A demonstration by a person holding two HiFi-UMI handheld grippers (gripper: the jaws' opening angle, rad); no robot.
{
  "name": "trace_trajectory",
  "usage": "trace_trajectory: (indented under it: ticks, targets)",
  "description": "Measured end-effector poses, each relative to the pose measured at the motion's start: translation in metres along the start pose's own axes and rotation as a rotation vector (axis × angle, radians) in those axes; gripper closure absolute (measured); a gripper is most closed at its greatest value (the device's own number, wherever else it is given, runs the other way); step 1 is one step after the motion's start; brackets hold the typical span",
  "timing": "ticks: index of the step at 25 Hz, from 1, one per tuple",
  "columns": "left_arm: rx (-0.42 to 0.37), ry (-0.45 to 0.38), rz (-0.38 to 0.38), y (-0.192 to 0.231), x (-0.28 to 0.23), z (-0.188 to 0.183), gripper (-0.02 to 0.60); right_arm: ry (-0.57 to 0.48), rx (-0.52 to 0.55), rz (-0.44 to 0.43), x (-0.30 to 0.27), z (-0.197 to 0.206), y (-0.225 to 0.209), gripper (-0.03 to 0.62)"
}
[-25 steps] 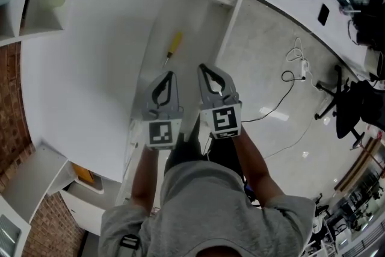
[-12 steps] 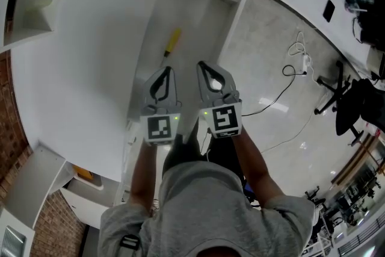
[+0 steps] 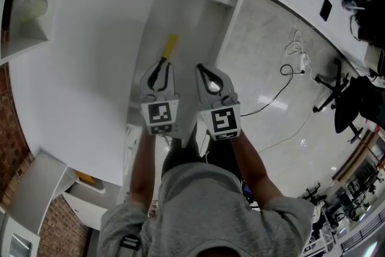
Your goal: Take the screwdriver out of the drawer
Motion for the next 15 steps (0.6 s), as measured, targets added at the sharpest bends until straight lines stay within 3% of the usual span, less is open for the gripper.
trace_trajectory:
  ticks: [15]
  targets:
    - [-0.028, 0.203, 0.014, 0.013, -0.067, 0.031, 0.443, 0.022, -0.051, 0.022, -0.011, 0.001, -0.008, 0.591]
Point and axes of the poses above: the fingertips, and each gripper's own axes: x backward along the fingers, y to its left, z out of its underside, the point moved 9 cm from there along x, backward along the fingers, and after that the axes turned 12 degrees about y, right-handed, at the moved point
